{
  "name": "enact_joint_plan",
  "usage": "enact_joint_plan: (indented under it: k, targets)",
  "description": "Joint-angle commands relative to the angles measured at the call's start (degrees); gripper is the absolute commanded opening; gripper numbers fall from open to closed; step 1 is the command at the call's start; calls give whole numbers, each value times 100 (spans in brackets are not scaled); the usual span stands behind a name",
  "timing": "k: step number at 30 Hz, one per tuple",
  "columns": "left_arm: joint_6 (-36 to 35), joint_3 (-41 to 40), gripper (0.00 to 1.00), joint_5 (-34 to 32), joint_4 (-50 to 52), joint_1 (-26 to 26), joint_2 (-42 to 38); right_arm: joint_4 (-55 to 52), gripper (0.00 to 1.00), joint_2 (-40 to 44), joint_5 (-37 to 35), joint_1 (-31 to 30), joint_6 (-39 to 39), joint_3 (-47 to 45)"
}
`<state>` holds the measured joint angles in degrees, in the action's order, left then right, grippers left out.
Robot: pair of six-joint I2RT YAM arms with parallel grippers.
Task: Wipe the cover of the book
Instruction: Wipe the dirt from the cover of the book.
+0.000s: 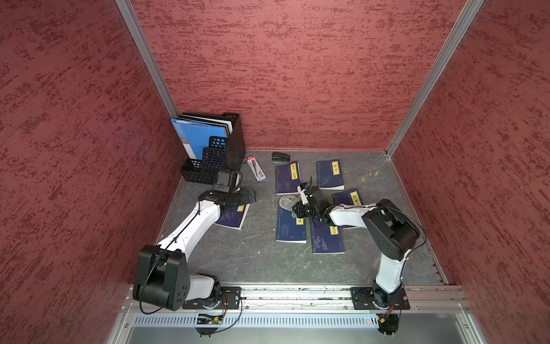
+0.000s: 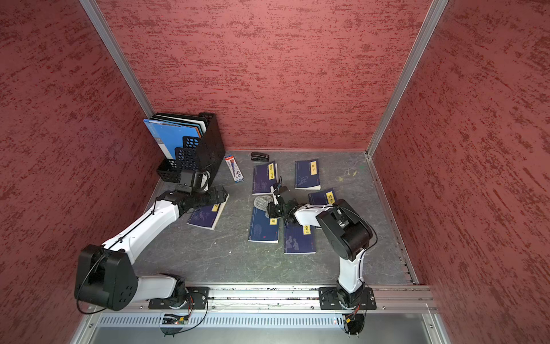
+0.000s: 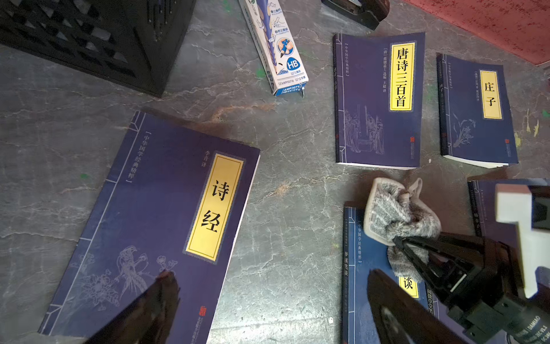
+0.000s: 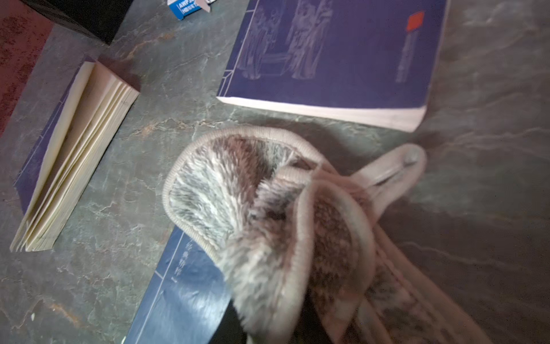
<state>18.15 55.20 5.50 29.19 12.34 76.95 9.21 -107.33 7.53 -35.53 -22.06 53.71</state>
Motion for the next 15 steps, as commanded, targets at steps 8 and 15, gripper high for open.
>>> enact_joint_plan:
  k: [8,15]
  targets:
    - [-91,102,100,62,-161,58,229,-1031,20,865,-147,-1051,-547,-1573]
    - [-58,67,100,-19,-181,120,200,-875,20,1337,-97,-1448,-1324,-2299]
